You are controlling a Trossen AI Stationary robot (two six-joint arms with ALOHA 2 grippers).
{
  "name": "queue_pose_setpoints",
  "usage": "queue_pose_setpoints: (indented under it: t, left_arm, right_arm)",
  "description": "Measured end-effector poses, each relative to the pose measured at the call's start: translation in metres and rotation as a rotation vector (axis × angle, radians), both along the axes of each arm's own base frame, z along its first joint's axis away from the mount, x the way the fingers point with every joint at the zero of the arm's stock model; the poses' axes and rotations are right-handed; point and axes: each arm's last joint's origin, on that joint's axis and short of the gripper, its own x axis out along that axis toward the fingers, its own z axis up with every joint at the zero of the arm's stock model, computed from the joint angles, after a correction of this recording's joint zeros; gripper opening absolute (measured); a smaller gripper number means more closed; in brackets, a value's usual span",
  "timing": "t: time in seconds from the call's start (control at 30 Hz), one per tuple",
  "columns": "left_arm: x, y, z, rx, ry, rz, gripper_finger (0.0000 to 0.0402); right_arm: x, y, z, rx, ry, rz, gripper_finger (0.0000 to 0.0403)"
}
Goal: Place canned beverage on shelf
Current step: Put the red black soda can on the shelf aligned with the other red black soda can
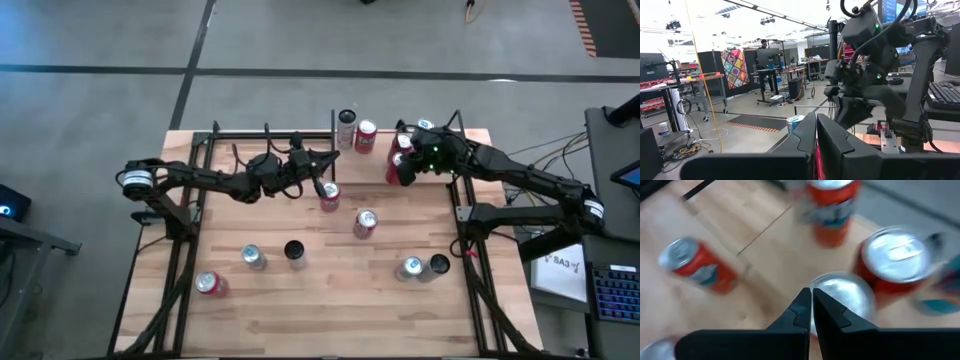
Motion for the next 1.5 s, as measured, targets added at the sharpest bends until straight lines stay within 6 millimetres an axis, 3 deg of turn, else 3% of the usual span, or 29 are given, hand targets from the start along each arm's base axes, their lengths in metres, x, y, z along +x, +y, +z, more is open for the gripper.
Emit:
queue_pose_setpoints:
  t: [0.23,0.9,1.27,1.5]
  left_arm:
    - [0.0,0.0,0.0,0.0,0.002,0.0,0.0]
    - [0.001,0.0,-0.002,-0.003,0.017,0.0,0.0]
    - [0.001,0.0,-0.002,-0.003,0.017,0.0,0.0]
    - [0.001,0.0,-0.002,-0.005,0.024,0.0,0.0]
  right_arm:
    - [-0.004,0.004,-0.006,0.097,0.032,0.012,0.0009]
    - [-0.011,0.003,-0.01,0.048,0.135,-0.114,0.0009]
    - [-0.007,0.001,0.004,0.009,0.079,-0.104,0.0009]
    - [-0.003,-0.001,-0.005,0.038,0.117,-0.1,0.0009]
